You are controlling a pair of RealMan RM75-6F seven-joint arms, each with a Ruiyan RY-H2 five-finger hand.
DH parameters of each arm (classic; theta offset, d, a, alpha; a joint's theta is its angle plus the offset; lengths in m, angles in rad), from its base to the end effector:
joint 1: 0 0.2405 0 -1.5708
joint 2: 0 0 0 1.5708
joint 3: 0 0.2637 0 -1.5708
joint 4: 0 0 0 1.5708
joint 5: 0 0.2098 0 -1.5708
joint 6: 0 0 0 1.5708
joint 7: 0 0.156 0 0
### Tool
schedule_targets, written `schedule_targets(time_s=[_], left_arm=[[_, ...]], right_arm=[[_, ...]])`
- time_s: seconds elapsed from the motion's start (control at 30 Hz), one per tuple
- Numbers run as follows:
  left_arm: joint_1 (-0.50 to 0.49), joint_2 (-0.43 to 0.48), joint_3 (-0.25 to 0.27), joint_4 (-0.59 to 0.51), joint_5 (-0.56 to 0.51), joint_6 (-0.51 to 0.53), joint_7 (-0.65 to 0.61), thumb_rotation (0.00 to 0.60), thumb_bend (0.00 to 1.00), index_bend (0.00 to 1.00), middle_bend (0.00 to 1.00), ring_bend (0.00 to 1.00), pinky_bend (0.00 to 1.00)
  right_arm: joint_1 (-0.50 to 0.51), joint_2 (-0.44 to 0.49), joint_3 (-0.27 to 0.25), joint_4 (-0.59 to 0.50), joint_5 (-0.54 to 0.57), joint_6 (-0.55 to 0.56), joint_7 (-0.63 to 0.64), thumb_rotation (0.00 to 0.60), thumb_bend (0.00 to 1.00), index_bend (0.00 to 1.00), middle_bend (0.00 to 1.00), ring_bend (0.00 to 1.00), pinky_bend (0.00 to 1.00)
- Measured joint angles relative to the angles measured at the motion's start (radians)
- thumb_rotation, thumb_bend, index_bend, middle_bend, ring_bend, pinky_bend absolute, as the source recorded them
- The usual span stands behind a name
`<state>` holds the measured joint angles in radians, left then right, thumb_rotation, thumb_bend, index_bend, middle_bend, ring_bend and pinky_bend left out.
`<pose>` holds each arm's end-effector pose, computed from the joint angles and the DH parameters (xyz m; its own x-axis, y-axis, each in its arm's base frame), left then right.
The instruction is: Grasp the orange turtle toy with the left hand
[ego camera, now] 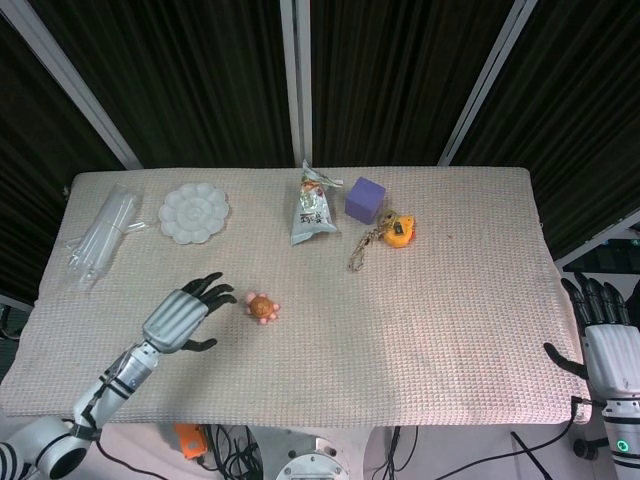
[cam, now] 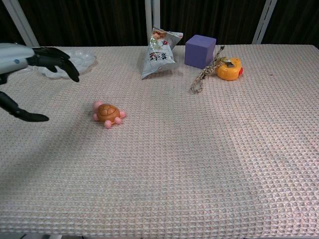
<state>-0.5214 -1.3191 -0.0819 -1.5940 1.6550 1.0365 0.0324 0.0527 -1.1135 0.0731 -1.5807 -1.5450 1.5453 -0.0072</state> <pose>-0.1880 0.2890 0.0334 0.4560 0.2366 0.8580 0.7830 -0.5648 -0.2604 -0.3180 -0.1881 0.1767 0.4349 0.0704 0.8977 -0.8991 -0.0220 0.4373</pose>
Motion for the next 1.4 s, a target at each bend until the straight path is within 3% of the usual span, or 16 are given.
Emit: schedule_targets(time_s=[0.4,0.63,0.87,1.17,1.4], left_arm=[[-0.15,-0.152,-0.03,0.128,-0.119,-0.181,0.087,0.6,0.19,0.26,0.18,0.04,0.21],[-0.189,-0.186,-0.04,0.176,-0.169,-0.21,0.115,0.6,0.26,0.26,0.19,0.04,0.21],[-0.205,-0.201,-0.026,0.192,-0.198,-0.216,0.138,0.6,0.26,0.31,0.24,0.04,0.21],[-0.204,-0.237,-0.006,0.24,-0.192,-0.172,0.121,0.6,0.27,0.47,0.4,0.08,0.21],[-0.19,-0.281,0.006,0.298,-0.159,-0.09,0.096,0.6,0.33,0.68,0.66,0.29,0.26]], right_arm=[[0.001,-0.005,-0.001,0.034,0.016,-0.015,0.037,0.6,0.1,0.0,0.0,0.0,0.0],[0.003,0.002,0.001,0.045,0.023,-0.022,0.055,0.6,0.1,0.0,0.0,0.0,0.0],[0.003,-0.001,0.001,0.06,0.032,-0.029,0.073,0.6,0.1,0.0,0.0,0.0,0.0],[0.004,-0.004,-0.001,0.063,0.03,-0.033,0.076,0.6,0.1,0.0,0.0,0.0,0.0],[0.007,-0.006,-0.002,0.062,0.033,-0.04,0.072,0.6,0.1,0.0,0.0,0.0,0.0]])
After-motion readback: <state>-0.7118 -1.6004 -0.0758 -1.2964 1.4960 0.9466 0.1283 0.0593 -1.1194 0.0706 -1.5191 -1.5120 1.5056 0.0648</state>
